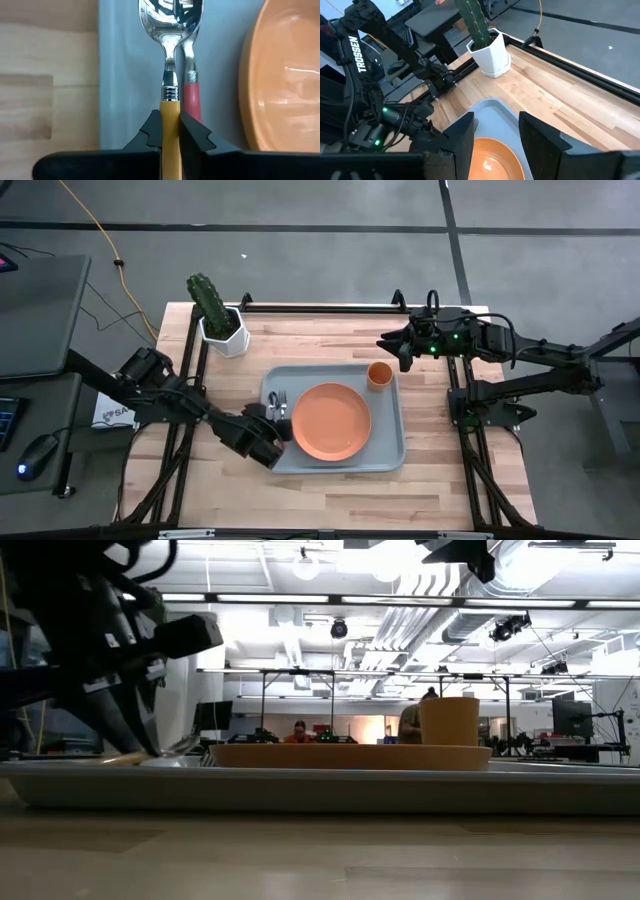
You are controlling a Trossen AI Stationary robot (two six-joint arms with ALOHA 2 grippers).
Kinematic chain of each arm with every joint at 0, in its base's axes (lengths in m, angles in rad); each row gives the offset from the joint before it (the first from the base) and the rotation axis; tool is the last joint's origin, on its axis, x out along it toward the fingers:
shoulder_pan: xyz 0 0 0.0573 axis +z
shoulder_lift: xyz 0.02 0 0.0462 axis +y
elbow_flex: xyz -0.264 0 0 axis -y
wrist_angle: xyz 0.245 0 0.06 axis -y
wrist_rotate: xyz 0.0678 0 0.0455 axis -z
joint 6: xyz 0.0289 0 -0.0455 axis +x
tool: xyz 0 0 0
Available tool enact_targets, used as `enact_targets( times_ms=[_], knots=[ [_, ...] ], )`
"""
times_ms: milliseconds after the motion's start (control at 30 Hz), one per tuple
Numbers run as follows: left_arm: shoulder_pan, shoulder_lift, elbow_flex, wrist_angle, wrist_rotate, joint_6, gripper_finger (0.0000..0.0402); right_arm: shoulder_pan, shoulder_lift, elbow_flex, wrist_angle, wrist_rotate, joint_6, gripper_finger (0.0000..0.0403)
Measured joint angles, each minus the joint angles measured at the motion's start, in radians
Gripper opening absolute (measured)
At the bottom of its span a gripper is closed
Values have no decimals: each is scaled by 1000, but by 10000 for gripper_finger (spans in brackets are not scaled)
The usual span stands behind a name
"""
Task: Pick and place plate/cup/fork/spoon on tray
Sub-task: Put the yellow spoon to the left of the pink fork on the gray tray
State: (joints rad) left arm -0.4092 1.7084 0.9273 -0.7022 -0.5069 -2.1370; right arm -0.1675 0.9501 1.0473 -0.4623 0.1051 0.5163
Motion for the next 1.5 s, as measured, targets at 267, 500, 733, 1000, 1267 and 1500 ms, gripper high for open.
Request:
enact_targets(
  times_ms=[267, 500, 733, 1000, 1267, 1500],
  knots=[
    [44, 1, 0, 19, -1, 80, 18, 0, 0, 0, 0, 0, 0, 147],
    [44, 2, 0, -5, 6, 81, 18, 0, 0, 0, 0, 0, 0, 147],
    [44, 2, 0, -10, 16, 65, 19, 0, 0, 0, 0, 0, 0, 147],
    [44, 54, 0, 20, 46, 38, 19, 0, 0, 0, 1, 1, 0, 147],
    [44, 60, 1, 55, 42, 62, 23, 0, 0, 0, 1, 1, 0, 147],
    [44, 61, 1, 49, 47, 65, 67, 0, 0, 0, 0, 1, 0, 147]
  ],
)
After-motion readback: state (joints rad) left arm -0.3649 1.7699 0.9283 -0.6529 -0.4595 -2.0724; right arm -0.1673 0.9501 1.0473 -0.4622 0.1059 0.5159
